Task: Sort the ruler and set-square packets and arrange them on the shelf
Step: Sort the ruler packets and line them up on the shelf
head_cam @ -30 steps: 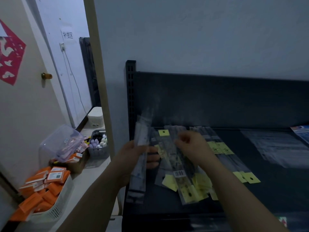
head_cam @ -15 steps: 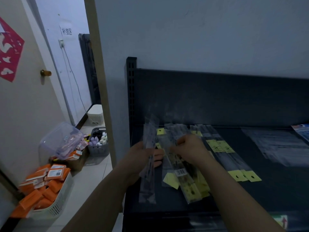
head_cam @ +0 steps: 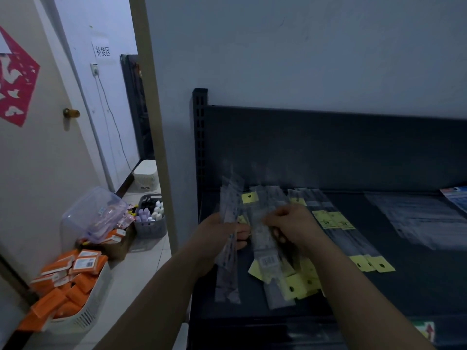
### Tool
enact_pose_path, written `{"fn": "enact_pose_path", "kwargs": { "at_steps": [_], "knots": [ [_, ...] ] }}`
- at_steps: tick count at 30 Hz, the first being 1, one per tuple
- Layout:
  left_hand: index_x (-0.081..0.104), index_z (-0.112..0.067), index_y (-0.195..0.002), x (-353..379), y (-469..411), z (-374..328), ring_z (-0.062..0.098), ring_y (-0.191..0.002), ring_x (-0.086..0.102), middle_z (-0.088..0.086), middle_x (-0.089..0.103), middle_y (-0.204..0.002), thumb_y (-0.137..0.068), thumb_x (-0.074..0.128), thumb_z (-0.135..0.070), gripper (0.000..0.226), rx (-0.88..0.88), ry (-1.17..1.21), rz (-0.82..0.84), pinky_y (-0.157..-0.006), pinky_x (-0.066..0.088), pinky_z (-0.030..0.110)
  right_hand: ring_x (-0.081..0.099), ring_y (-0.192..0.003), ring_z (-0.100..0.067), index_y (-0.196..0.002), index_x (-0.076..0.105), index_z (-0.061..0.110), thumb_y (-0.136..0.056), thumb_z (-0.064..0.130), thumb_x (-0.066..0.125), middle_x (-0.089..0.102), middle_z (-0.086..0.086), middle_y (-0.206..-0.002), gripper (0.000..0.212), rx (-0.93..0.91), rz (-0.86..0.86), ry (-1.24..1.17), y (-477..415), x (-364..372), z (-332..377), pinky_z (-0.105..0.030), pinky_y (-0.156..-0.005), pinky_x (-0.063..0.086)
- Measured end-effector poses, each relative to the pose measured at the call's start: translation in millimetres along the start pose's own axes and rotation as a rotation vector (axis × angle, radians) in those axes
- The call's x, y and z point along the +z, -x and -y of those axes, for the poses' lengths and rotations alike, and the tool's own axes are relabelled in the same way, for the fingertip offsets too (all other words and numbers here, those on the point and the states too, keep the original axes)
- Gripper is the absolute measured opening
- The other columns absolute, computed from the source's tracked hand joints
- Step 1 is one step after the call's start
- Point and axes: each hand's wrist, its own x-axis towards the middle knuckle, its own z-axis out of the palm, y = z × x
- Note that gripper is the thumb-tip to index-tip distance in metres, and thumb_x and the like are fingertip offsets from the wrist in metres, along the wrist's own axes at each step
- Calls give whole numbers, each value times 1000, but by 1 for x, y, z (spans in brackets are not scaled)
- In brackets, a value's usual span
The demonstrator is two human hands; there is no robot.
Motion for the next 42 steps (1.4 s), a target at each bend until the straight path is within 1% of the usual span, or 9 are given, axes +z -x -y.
{"fn": "enact_pose_path", "kwargs": {
  "at_steps": [7,12,15,19,22,26,30,34,42],
  "knots": [
    [53,-6,-99,-5,6,-7,21,-58,60,13,64,-77,-98,46,-5,7,14,93,20,-54,57,34,60,-68,-22,-88,57,2,-96,11,50,59,-15,-79,14,2,31,-511,3,-33,3,-31,-57,54],
    [55,-6,-97,0,0,-19,16,-45,47,6,61,-59,-99,45,-37,32,-17,85,4,-38,42,20,56,-68,-20,-97,61,0,-98,12,47,61,-9,-77,18,-202,254,-211,16,-57,2,-32,-66,49],
    [60,-5,-99,3,-1,-28,16,-42,49,13,59,-68,-92,41,-58,57,-41,97,78,-35,41,20,63,-83,-15,-109,68,7,-94,5,53,69,-4,-89,21,-248,359,-73,20,-64,-1,-25,-78,53],
    [64,-6,-94,9,12,-37,13,-41,58,6,67,-63,-91,56,-41,37,8,-138,153,-38,44,20,66,-91,-11,-100,73,13,-89,4,61,73,1,-95,19,-293,355,56,23,-71,-1,-23,-82,53],
    [61,-2,-91,16,14,-33,12,-47,63,6,66,-65,-93,59,-15,14,89,-272,231,-41,46,21,63,-88,-10,-102,70,14,-84,5,68,68,5,-89,20,-294,189,-16,26,-67,4,-19,-73,52],
    [61,1,-86,19,6,-25,15,-56,65,13,65,-72,-95,54,-8,14,222,-137,80,-49,50,24,52,-107,-10,-128,50,20,-84,30,71,54,6,-116,50,-211,-287,-2,26,-62,1,-25,-82,42],
    [64,4,-94,25,1,-16,23,-72,64,14,68,-80,-97,53,-12,20,290,-95,59,-60,53,29,59,-97,-17,-119,55,7,-81,45,69,59,-3,-107,56,-37,-169,-156,29,-53,-9,-38,-84,49],
    [63,1,-111,37,3,-8,29,-88,68,19,70,-102,-97,53,-13,23,203,35,192,-71,58,35,58,-63,-13,-91,66,1,-89,17,64,61,-11,-76,16,-76,57,-529,30,-43,0,-24,-64,51],
    [63,-4,-118,49,-4,-4,35,-101,67,22,68,-111,-97,54,-22,30,203,48,257,-83,57,42,52,-52,-10,-102,68,9,-80,3,71,60,-4,-64,22,-201,167,-311,42,-39,12,-22,-49,44]
  ]
}}
